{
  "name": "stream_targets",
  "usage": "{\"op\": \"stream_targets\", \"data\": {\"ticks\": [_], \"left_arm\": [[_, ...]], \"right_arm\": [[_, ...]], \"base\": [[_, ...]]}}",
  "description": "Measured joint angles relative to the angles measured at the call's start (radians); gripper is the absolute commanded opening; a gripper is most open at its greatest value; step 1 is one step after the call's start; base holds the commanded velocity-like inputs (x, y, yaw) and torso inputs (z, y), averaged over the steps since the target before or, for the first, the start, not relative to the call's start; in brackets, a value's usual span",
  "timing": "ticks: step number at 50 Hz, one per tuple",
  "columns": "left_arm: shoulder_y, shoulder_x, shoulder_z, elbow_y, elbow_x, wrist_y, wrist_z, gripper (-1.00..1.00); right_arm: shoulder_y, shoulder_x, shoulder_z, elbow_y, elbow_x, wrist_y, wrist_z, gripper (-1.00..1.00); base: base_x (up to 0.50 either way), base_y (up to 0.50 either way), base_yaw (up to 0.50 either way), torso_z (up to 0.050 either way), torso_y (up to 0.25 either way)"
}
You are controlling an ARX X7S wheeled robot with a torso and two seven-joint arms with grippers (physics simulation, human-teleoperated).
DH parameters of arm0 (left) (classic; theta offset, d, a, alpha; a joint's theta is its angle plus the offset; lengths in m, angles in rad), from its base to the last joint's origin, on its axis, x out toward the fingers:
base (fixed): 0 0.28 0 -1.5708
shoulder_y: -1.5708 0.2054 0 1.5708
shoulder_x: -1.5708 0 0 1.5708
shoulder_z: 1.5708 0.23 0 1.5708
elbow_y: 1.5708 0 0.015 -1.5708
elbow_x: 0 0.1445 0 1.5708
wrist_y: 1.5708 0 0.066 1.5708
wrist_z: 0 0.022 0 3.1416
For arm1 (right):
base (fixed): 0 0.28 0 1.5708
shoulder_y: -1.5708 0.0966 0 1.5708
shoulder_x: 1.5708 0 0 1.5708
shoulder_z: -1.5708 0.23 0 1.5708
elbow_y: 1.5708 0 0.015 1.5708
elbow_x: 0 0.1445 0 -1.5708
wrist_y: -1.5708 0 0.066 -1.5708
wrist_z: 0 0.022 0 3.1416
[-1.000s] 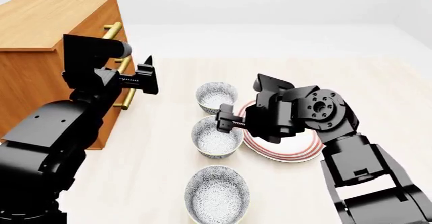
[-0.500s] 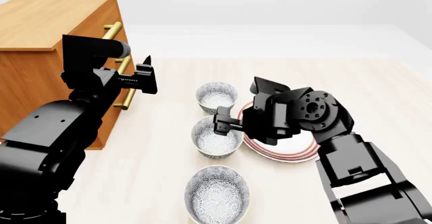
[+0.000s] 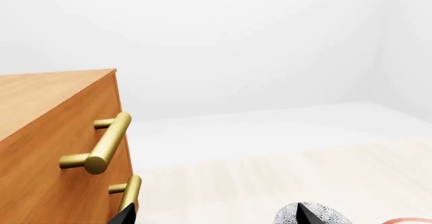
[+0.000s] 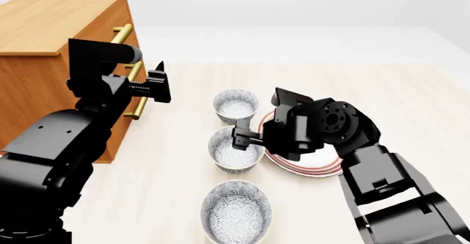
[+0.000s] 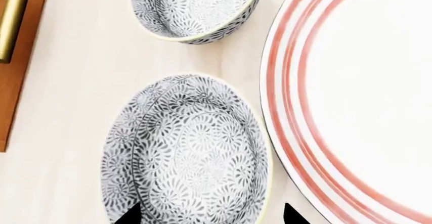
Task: Stack the bowl in the middle on the bowl at the back.
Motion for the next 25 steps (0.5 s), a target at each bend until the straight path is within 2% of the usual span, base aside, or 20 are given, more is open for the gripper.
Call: {"op": "stream_targets", "data": {"ticks": [25], "left_arm": [[-0.006, 0.0, 0.007, -0.016, -0.001, 0.009, -0.003, 1.0]], "right_arm": [[0.043, -0.04, -0.057, 0.154, -0.058, -0.055, -0.113, 1.0]], "base": [[0.0, 0.0, 0.0, 0.0, 0.0]]}}
